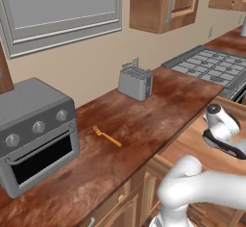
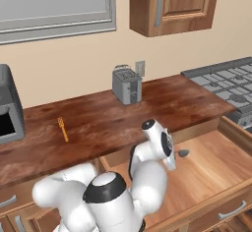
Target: Organize the utensils by type. Pick up the wooden spoons from the counter and place them in the open cabinet. Then pick up the metallic utensils from the counter and place them in the open drawer.
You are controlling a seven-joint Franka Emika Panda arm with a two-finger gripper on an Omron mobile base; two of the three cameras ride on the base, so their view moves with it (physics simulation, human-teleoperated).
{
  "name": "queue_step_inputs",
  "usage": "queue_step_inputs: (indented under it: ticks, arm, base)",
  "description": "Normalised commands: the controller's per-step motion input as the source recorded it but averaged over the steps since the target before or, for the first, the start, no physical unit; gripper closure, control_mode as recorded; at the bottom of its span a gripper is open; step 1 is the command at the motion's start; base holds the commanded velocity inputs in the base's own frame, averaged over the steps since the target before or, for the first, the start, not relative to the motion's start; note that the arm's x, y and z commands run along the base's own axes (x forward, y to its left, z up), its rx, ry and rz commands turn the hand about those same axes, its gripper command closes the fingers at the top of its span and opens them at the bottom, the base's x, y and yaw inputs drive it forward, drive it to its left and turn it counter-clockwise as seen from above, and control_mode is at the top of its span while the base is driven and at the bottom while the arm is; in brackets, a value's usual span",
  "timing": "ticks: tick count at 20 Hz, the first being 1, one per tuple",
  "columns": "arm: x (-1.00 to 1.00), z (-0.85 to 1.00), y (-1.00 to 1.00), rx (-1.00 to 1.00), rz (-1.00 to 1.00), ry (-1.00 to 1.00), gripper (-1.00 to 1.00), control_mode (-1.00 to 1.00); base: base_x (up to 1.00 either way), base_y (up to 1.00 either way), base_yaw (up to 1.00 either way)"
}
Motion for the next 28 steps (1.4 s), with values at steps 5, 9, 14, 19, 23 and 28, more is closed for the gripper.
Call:
queue_step_inputs:
  ticks: [5,9,14,19,23,28]
  arm:
    - [0.29,0.0,-0.05,0.0,-0.08,0.1,1.0,-1.0]
    - [0.44,-0.02,-0.48,0.09,-0.08,0.06,1.0,-1.0]
    - [0.47,-0.26,-0.72,0.12,-0.08,0.12,1.0,-1.0]
    - [0.16,-0.44,-0.59,0.1,-0.08,0.06,1.0,-1.0]
    - [0.0,-0.56,-0.55,0.06,-0.1,0.0,1.0,-1.0]
    - [0.0,-0.67,-0.48,0.04,-0.14,0.0,1.0,-1.0]
  base:
    - [0.0,0.0,0.0]
    - [0.0,0.0,0.0]
    - [0.0,0.0,0.0]
    - [0.0,0.0,0.0]
    - [0.0,0.0,0.0]
    - [0.0,0.0,0.0]
